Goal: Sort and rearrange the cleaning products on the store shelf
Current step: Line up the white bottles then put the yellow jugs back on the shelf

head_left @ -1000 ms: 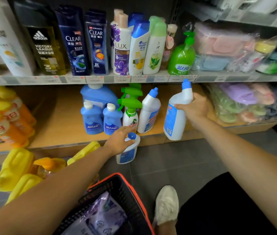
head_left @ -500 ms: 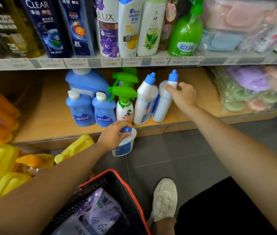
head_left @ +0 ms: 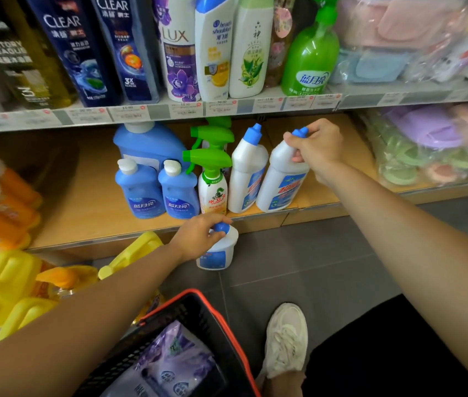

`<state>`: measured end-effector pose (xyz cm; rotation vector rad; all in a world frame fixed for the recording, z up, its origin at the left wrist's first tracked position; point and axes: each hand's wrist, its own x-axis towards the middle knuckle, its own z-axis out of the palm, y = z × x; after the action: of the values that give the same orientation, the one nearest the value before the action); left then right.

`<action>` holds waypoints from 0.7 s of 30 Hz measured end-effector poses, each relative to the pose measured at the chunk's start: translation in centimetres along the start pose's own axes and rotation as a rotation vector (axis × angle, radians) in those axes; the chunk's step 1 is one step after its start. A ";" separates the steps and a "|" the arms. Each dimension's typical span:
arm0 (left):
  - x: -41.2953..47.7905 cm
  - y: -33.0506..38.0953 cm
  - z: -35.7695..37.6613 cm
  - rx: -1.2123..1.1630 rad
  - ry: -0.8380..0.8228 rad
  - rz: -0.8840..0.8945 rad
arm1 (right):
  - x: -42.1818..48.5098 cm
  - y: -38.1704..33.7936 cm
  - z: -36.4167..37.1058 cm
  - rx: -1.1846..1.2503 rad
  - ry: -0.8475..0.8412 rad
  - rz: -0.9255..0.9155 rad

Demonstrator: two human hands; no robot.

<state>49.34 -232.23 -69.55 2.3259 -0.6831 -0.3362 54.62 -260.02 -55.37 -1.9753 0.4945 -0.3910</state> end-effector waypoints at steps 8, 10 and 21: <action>2.0 5.7 -3.1 0.204 0.664 0.247 | 1.1 0.3 -1.9 -0.153 -0.188 -0.113; 3.6 7.1 -4.6 0.284 0.713 0.245 | 1.5 0.4 -2.4 -0.154 -0.232 -0.129; 10.1 10.0 -7.3 0.488 0.363 -0.027 | 3.7 1.3 -4.9 -0.153 -0.432 -0.171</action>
<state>56.86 -240.20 -57.89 2.7530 -0.5977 0.2715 55.32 -266.15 -54.19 -2.1795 0.0811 -0.0243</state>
